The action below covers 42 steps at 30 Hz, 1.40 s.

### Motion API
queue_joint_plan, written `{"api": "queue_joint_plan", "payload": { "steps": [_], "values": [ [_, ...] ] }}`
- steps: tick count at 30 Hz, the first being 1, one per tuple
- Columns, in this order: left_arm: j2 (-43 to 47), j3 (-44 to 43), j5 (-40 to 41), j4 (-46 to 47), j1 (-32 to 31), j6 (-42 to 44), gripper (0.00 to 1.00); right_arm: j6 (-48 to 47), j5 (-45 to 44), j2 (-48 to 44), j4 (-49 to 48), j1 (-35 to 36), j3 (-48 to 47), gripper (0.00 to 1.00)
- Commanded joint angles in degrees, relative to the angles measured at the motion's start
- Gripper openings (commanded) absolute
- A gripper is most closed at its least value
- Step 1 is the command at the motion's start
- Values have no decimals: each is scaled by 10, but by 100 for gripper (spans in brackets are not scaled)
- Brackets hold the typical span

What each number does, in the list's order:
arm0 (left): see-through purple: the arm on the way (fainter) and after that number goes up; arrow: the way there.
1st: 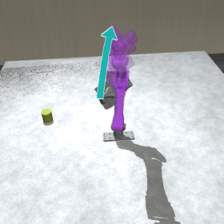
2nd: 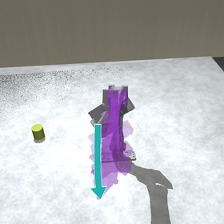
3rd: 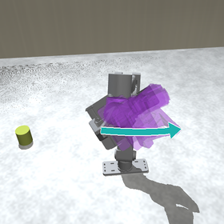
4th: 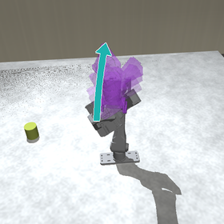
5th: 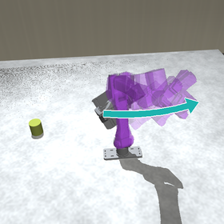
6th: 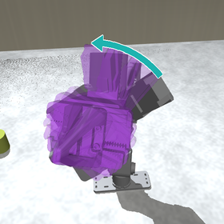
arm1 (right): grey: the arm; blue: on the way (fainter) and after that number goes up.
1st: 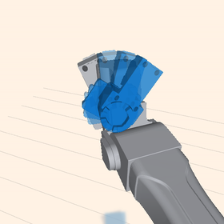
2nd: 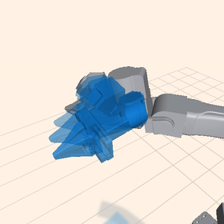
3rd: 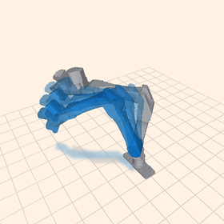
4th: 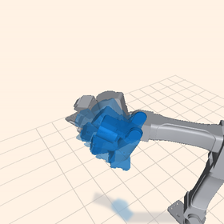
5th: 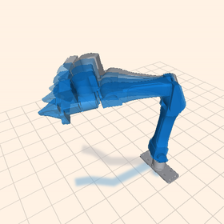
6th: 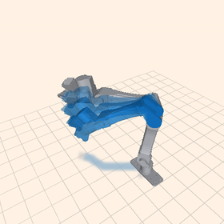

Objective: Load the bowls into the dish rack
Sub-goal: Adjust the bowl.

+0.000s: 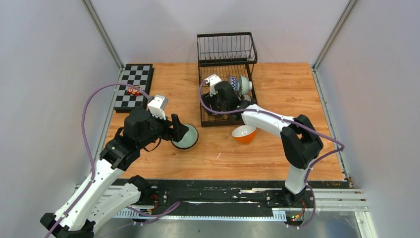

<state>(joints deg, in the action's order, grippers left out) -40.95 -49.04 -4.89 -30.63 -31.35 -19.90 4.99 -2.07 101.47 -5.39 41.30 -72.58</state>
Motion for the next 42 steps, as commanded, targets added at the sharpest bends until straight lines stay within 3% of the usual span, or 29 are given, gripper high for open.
{"api": "queue_joint_plan", "payload": {
  "steps": [1, 11, 25, 33, 39, 42],
  "values": [
    [6, 8, 2, -2, -1, 13, 82, -34, 39, 39, 72, -6, -43, 67],
    [5, 10, 2, -1, -1, 16, 83, -72, 40, 83, 128, 1, -87, 68],
    [5, 9, -1, 0, -1, 18, 83, -122, -30, 143, 202, 38, -160, 56],
    [6, 10, 1, -4, -1, 17, 83, -145, -98, 169, 225, 55, -181, 41],
    [4, 9, 0, -6, -1, 15, 83, -156, -109, 172, 228, 59, -180, 4],
    [4, 6, 0, -11, -1, 12, 82, -160, -106, 163, 228, 62, -178, 3]
  ]
}}
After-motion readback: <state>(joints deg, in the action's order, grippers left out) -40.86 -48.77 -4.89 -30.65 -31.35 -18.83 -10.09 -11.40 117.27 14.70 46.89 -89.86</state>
